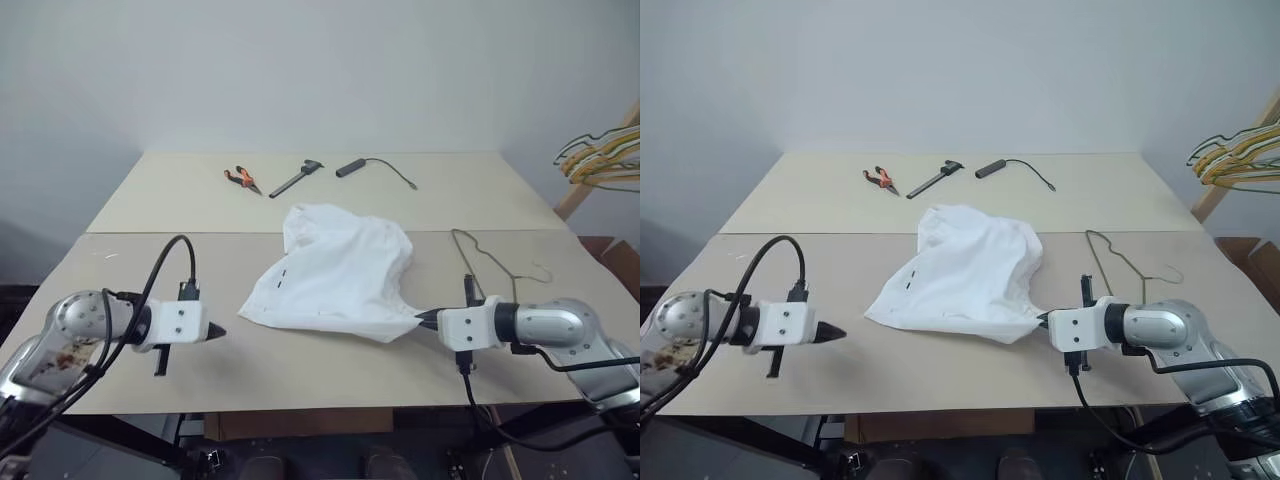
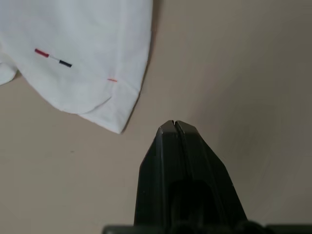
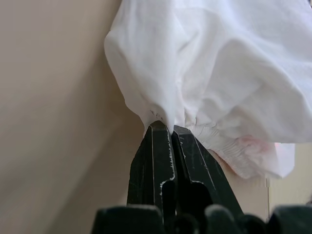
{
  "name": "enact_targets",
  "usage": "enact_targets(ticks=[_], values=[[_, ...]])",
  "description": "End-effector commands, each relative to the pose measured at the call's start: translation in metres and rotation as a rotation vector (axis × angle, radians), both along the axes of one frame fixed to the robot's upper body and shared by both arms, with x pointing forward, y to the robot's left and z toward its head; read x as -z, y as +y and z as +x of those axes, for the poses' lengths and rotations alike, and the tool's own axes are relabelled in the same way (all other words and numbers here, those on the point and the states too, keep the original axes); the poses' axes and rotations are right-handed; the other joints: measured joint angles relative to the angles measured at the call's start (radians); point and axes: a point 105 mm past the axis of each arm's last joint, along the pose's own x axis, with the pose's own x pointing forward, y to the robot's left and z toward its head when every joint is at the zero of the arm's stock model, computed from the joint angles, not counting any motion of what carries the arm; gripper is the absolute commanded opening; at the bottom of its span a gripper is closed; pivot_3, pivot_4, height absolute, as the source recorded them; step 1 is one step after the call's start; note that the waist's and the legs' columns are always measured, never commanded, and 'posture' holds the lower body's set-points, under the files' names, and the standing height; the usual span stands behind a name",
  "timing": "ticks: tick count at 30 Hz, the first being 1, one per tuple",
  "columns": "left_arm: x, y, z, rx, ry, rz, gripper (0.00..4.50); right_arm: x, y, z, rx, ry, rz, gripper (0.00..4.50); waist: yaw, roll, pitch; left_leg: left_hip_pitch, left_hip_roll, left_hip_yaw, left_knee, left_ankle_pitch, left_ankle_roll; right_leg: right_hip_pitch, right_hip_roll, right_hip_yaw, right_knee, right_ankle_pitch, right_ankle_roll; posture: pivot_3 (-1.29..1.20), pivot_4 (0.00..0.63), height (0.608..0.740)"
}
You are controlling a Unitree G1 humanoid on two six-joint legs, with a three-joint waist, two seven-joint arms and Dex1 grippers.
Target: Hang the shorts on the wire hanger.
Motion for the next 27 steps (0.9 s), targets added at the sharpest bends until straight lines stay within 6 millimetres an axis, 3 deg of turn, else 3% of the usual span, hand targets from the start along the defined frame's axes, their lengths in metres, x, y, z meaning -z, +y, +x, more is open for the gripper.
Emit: enact_targets(ticks=[1, 7, 14, 16, 18, 20, 23, 26, 27], values=[[-0.016, -0.007, -0.009, 0.047, -0.014, -0.024, 0.02, -0.017, -0.002, -0.001, -0.034, -0.019, 0.003, 0.00, 0.000, 0.000, 0.000, 0.000, 0.000, 0.001, 0.000, 0.000, 0.000, 0.000, 0.000, 0.000, 0.000, 0.000, 0.000, 0.00, 0.000, 0.740], [-0.015, -0.007, -0.022, 0.035, 0.015, -0.044, 0.02, -0.023, -0.003, -0.011, -0.078, 0.040, -0.018, 0.00, -0.001, 0.000, 0.000, 0.002, 0.002, 0.006, -0.001, 0.000, 0.000, 0.000, 0.001, 0.000, 0.000, -0.001, -0.002, -0.01, 0.000, 0.740], [-0.022, -0.012, -0.009, 0.031, -0.046, -0.067, 0.02, -0.024, -0.001, -0.006, -0.077, 0.034, -0.010, 0.00, 0.000, 0.000, 0.000, 0.003, 0.002, 0.007, 0.000, 0.000, 0.000, 0.001, 0.002, 0.000, 0.000, -0.001, -0.002, -0.01, 0.000, 0.740], [-0.029, -0.015, 0.004, 0.014, -0.112, -0.103, 0.02, -0.031, 0.000, 0.001, -0.064, -0.001, 0.016, 0.00, -0.001, 0.000, 0.000, 0.003, 0.002, 0.008, 0.000, 0.000, 0.000, 0.001, 0.002, 0.000, 0.000, -0.001, -0.002, -0.02, 0.000, 0.740], [-0.048, -0.021, 0.040, -0.095, -0.274, -0.183, 0.02, -0.050, 0.006, 0.029, 0.027, -0.127, 0.099, 0.00, 0.000, 0.000, 0.000, 0.003, 0.000, 0.008, 0.000, 0.000, 0.000, 0.001, 0.002, 0.000, 0.000, -0.001, -0.002, -0.02, 0.000, 0.740], [-0.083, -0.017, 0.096, -0.293, -0.521, -0.263, 0.02, -0.088, 0.010, 0.076, 0.207, -0.352, 0.221, 0.00, -0.001, -0.001, 0.001, 0.004, 0.000, 0.007, 0.002, 0.001, -0.001, 0.003, 0.003, 0.000, 0.001, 0.001, -0.002, -0.03, 0.000, 0.740], [-0.172, -0.006, 0.168, -0.633, -0.901, -0.464, 0.02, -0.173, 0.004, 0.136, 0.501, -0.716, 0.483, 0.00, -0.006, -0.003, 0.002, 0.003, -0.003, 0.005, 0.002, 0.011, -0.005, 0.002, 0.004, 0.000, 0.001, 0.009, -0.002, -0.03, 0.000, 0.740], [-0.254, 0.005, 0.190, -0.875, -1.202, -0.667, 0.02, -0.243, -0.004, 0.151, 0.658, -0.969, 0.730, 0.00, -0.008, -0.003, 0.002, -0.001, -0.005, 0.001, -0.001, 0.014, -0.007, -0.003, 0.003, 0.000, 0.001, 0.012, -0.002, -0.04, 0.000, 0.740], [-0.270, 0.008, 0.191, -0.918, -1.258, -0.706, 0.02, -0.256, -0.005, 0.150, 0.671, -1.017, 0.782, 0.00, -0.009, -0.003, 0.001, -0.005, -0.006, -0.001, -0.001, 0.013, -0.007, -0.008, 0.001, 0.000, 0.003, 0.012, -0.002, -0.04, 0.000, 0.740]])
